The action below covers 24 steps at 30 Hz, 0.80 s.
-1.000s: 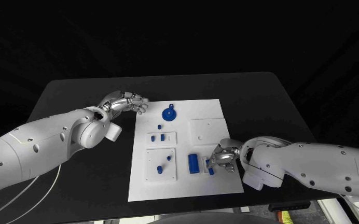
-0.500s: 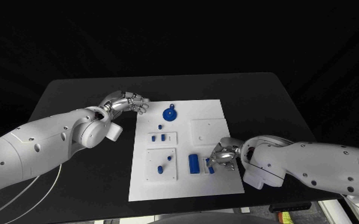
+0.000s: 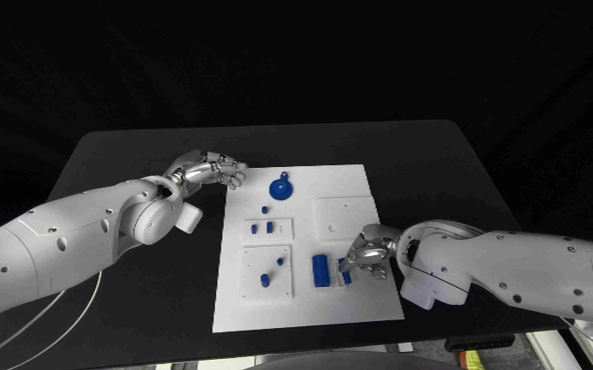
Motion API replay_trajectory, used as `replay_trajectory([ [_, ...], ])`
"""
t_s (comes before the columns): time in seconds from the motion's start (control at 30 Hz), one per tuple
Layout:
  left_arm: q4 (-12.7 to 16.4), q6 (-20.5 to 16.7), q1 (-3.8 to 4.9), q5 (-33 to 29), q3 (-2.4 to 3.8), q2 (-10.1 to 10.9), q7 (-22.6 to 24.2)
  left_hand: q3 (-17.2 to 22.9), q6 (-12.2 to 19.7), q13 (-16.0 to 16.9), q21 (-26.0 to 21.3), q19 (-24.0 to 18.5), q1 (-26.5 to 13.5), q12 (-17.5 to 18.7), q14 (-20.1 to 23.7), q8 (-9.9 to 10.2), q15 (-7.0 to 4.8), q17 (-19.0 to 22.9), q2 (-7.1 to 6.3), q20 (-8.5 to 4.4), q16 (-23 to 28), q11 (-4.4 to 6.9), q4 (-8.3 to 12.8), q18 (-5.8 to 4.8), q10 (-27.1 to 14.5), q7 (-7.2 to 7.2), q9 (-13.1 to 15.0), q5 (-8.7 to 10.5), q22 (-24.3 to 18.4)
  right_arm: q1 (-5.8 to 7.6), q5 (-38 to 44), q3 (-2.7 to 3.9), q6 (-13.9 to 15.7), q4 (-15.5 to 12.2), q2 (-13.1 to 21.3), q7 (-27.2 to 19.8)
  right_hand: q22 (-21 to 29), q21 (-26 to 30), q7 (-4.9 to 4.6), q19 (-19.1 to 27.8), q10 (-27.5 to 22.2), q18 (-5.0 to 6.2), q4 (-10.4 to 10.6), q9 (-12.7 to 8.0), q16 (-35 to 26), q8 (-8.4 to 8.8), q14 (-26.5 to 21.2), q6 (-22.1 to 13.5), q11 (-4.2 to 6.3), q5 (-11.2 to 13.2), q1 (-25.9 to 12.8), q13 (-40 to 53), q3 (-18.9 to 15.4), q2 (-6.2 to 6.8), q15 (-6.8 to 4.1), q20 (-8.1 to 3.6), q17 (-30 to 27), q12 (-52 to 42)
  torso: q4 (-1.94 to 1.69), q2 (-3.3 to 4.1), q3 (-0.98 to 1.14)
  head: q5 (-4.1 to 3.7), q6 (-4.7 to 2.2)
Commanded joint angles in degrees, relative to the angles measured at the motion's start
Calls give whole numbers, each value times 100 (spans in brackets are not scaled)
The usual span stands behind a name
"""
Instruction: Assemble the parts on the task board
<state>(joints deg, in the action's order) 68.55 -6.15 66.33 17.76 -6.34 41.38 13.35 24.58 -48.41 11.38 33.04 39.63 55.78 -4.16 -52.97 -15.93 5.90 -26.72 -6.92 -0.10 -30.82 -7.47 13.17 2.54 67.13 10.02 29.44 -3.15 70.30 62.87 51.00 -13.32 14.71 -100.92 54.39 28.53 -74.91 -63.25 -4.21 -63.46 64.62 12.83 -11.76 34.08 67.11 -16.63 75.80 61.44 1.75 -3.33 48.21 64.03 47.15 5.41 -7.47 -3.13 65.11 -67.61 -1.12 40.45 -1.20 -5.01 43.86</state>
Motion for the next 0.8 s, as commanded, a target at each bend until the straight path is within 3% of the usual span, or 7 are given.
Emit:
replay_trajectory([
  [0.03, 15, 88, 1, 7, 2, -2, 20, -32, 33, -8, -36, 0, 20, 5, -20, -27, 13, -11, 44, 41, 35, 14, -8, 119, -29, -16, -8, 15, 10, 0, 99, 0, -335, 3, 0, 136, -102, -12, -34, -18, 39, 217, 25, -32, -29, 14, 17, 56, -1, 17, -79, 13, -29, 32, -16, 17, 6, 18, 1, -2, -1, 4, 10],
  [0.3, 17, 98, 1, 17, 2, 7, 8, -32, 33, -9, -38, 1, 19, 5, -21, -28, 13, -14, 43, 41, 37, 14, -10, 119, -29, -16, -9, 15, 11, 0, 297, 0, -578, -13, -4, 293, -101, -9, -28, -12, 72, 217, 170, -27, -28, 13, 16, 63, 4, 51, -268, 63, -139, 88, -20, 10, 10, 1, 5, 1, 3, 5, 27],
  [0.8, 18, 98, 1, 17, 1, 12, 5, -32, 34, -10, -42, 2, 19, 5, -22, -30, 13, -20, 43, 41, 42, 14, -12, 119, -30, -16, -10, 15, 15, 0, 528, 0, -401, 32, -108, 269, -102, -14, -16, -10, 115, 217, 256, -13, -23, 3, 13, 73, 16, 52, -356, 121, -173, 210, -33, -13, 16, -30, 0, 0, 3, 13, 27],
])
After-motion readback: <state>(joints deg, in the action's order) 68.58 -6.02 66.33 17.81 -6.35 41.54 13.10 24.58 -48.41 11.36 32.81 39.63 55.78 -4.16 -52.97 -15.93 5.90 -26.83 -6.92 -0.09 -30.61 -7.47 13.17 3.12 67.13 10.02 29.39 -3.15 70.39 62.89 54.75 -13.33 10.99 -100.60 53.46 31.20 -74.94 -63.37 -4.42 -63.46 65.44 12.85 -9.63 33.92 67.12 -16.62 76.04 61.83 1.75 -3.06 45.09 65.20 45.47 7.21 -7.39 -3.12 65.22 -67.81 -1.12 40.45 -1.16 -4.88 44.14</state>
